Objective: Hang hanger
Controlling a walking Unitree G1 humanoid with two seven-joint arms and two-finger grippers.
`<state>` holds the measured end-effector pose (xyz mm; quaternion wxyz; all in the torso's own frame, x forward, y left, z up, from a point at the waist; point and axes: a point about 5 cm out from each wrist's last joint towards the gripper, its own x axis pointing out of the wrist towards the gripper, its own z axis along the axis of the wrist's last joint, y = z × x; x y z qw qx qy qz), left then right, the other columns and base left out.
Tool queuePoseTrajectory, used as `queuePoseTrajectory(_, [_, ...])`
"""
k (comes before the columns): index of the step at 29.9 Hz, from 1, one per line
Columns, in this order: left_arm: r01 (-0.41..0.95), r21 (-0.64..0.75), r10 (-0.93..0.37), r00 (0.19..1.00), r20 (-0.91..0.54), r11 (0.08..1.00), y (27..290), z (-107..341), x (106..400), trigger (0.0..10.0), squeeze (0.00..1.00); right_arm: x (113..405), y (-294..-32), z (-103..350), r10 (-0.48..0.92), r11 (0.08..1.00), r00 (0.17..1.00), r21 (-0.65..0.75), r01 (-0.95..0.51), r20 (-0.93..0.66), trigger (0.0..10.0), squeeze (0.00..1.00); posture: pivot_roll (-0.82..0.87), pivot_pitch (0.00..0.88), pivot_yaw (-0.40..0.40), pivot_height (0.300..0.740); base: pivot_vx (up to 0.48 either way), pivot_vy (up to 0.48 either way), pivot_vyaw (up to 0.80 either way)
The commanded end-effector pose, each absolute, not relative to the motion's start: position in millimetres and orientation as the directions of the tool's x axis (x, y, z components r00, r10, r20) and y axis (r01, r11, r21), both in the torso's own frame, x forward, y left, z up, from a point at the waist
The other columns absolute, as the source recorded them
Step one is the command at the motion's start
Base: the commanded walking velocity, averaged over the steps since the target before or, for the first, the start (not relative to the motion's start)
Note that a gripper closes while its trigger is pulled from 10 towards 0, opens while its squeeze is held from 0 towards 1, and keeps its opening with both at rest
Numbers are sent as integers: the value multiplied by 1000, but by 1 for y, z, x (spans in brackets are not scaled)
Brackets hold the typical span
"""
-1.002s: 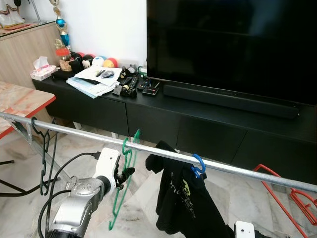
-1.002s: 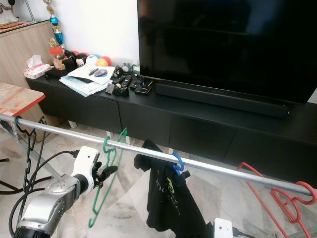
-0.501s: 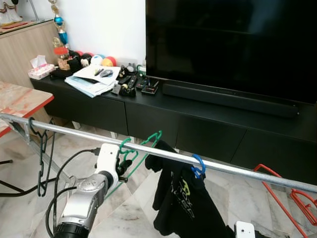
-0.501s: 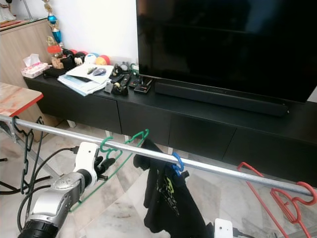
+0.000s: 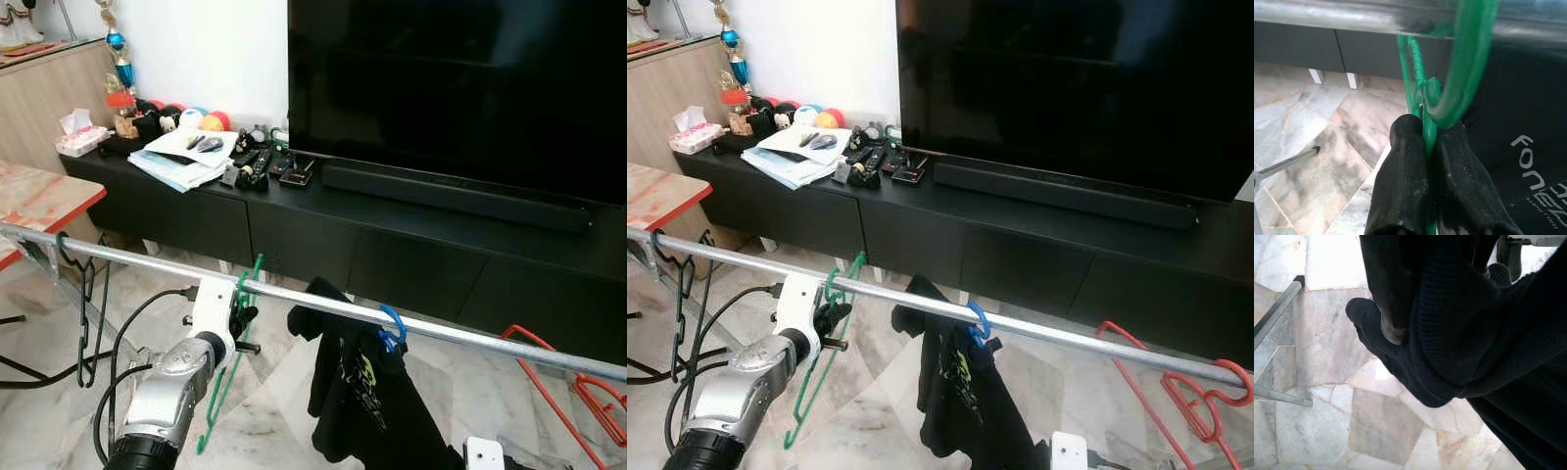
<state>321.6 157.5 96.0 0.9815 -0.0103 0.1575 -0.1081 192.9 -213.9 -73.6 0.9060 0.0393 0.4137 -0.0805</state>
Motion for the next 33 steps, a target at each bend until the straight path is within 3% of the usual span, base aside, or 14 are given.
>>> queuePoseTrajectory(1, [211, -49, -216, 922, -322, 976, 157, 93, 322, 0, 0, 199, -214, -71, -115, 985, 656, 1, 173, -746, 10000, 0, 138, 0, -19, 740, 0, 0, 0])
queuePoseTrajectory(13, [198, -14, -191, 922, -337, 980, 157, 85, 320, 0, 0, 198, -214, -71, -116, 985, 654, -2, 172, -747, 10000, 0, 133, 0, -11, 740, 0, 0, 0])
queuePoseTrajectory(18, [173, 32, -163, 963, -213, 984, 167, 92, 314, 0, 0, 197, -214, -71, -117, 985, 654, -4, 172, -748, 10000, 0, 132, 0, -5, 740, 0, 0, 0])
queuePoseTrajectory(30, [147, 73, -139, 985, -103, 986, 186, 93, 291, 0, 0, 195, -214, -72, -124, 984, 655, -7, 178, -745, 10000, 0, 138, 0, 3, 740, 0, 0, 0])
queuePoseTrajectory(33, [196, 178, -170, 974, -148, 964, 189, 78, 281, 0, 0, 196, -213, -72, -125, 983, 656, -5, 182, -744, 10000, 0, 133, 0, 7, 740, 0, 0, 0])
